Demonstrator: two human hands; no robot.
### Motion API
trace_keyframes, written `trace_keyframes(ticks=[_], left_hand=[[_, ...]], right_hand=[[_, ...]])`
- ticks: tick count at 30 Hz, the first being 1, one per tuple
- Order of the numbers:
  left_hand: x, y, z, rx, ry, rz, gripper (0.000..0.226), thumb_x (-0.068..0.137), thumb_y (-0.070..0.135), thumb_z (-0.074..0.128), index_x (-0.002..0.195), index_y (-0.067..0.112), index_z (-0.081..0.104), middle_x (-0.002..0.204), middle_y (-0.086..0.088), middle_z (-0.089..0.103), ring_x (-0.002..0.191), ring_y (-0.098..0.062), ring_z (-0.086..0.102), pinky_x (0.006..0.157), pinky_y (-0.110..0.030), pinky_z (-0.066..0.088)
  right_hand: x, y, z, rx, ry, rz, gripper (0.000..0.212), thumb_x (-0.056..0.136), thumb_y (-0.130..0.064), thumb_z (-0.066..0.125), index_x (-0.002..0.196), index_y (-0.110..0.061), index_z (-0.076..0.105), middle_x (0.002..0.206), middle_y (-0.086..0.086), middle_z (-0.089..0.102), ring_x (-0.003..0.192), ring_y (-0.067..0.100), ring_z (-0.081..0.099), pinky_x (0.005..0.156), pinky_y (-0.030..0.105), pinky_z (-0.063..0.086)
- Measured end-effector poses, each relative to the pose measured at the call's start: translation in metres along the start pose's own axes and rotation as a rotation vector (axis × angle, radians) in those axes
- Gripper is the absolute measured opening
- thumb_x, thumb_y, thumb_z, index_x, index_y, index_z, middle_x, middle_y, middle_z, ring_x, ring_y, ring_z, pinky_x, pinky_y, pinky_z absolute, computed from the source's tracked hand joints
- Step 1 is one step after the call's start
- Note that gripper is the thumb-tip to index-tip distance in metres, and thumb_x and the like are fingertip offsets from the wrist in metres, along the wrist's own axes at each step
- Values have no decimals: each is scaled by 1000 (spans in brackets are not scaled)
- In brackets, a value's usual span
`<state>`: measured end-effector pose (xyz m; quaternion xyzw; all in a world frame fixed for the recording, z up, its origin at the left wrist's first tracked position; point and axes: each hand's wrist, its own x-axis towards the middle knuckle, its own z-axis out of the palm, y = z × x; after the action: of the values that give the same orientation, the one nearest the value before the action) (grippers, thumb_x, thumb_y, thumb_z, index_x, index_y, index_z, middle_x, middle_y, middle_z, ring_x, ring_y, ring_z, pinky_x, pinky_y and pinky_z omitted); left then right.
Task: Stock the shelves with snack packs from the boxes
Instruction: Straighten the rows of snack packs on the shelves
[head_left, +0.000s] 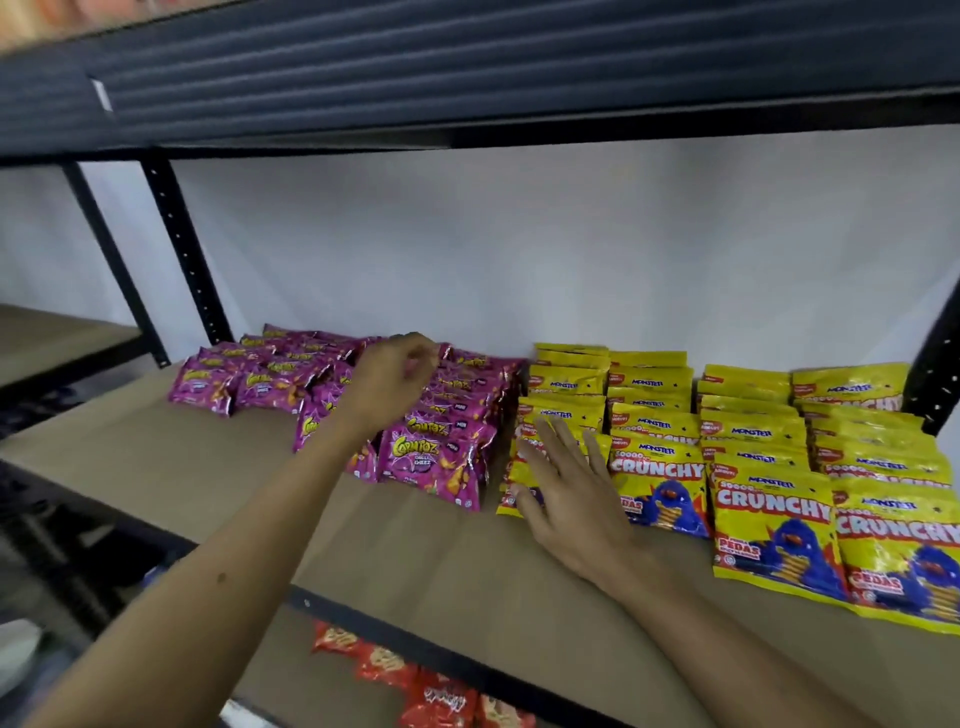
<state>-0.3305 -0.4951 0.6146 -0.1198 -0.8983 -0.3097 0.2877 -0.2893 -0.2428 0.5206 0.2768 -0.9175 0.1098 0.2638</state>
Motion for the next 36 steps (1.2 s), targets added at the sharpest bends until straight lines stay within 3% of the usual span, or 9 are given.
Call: trace_keyframes(ticks=[2, 5, 10, 14, 17, 19, 23, 28, 36], left_hand=[[-24, -15, -15, 83, 141, 9, 15, 95, 11, 57, 106, 9, 68, 100, 2, 69, 89, -13, 62, 74, -16, 48], [-52, -41, -26, 266, 244, -5, 23, 95, 23, 52, 110, 11, 65, 105, -10, 67, 98, -29, 61, 80, -40, 51], [-82, -64, -28, 543, 100, -64, 45, 96, 42, 37, 128, 17, 54, 137, -13, 52, 131, -33, 43, 99, -60, 39], [-98, -80, -31, 635, -59, -16, 55, 101, 48, 20, 145, 19, 36, 156, -9, 29, 147, -26, 21, 110, -61, 25], [-107, -94, -33, 685, -117, 8, 65, 101, 53, 10, 149, 16, 32, 159, -8, 22, 149, -22, 13, 113, -64, 18], [-106, -98, -35, 681, -114, 38, 68, 100, 55, 10, 149, 15, 35, 159, -8, 25, 149, -21, 14, 113, -65, 16], [-91, -98, -33, 604, -17, 157, 64, 97, 50, 24, 142, 10, 45, 152, -11, 38, 146, -25, 24, 112, -66, 17], [-79, -125, -38, 601, 75, 270, 62, 90, 43, 35, 136, 5, 51, 147, -14, 45, 144, -28, 30, 110, -64, 24], [-77, -153, -28, 583, 10, 272, 63, 93, 42, 29, 138, 2, 47, 149, -16, 42, 145, -27, 26, 113, -62, 22]], right_hand=[[10, -23, 1, 3, 67, -10, 55, 93, -46, 37, 135, -15, 56, 147, 12, 47, 143, 28, 33, 115, 47, 14], [25, -60, 4, -22, 92, -21, 55, 93, -44, 36, 133, -12, 57, 145, 15, 48, 141, 31, 36, 115, 49, 13], [51, -113, 22, -110, 70, -107, 58, 90, -40, 50, 140, -10, 49, 153, 22, 34, 147, 35, 21, 118, 55, 11], [66, -141, 41, -150, -2, -72, 67, 87, -42, 60, 143, -8, 45, 153, 24, 30, 147, 36, 18, 117, 56, 10], [66, -149, 52, -179, -65, -32, 68, 93, -47, 40, 146, -4, 39, 154, 25, 28, 148, 37, 16, 117, 55, 9], [69, -148, 55, -186, -65, -11, 70, 93, -49, 30, 143, -2, 43, 149, 26, 37, 145, 37, 25, 117, 55, 13], [86, -133, 54, -257, -3, -28, 72, 95, -54, 27, 136, -1, 52, 138, 22, 53, 138, 36, 40, 114, 54, 29], [104, -152, 70, -363, 85, 42, 74, 97, -55, 26, 131, 3, 56, 140, 24, 51, 138, 36, 40, 115, 52, 27], [102, -177, 94, -422, 82, 237, 73, 98, -57, 24, 131, 0, 57, 143, 24, 47, 138, 37, 40, 115, 53, 25]])
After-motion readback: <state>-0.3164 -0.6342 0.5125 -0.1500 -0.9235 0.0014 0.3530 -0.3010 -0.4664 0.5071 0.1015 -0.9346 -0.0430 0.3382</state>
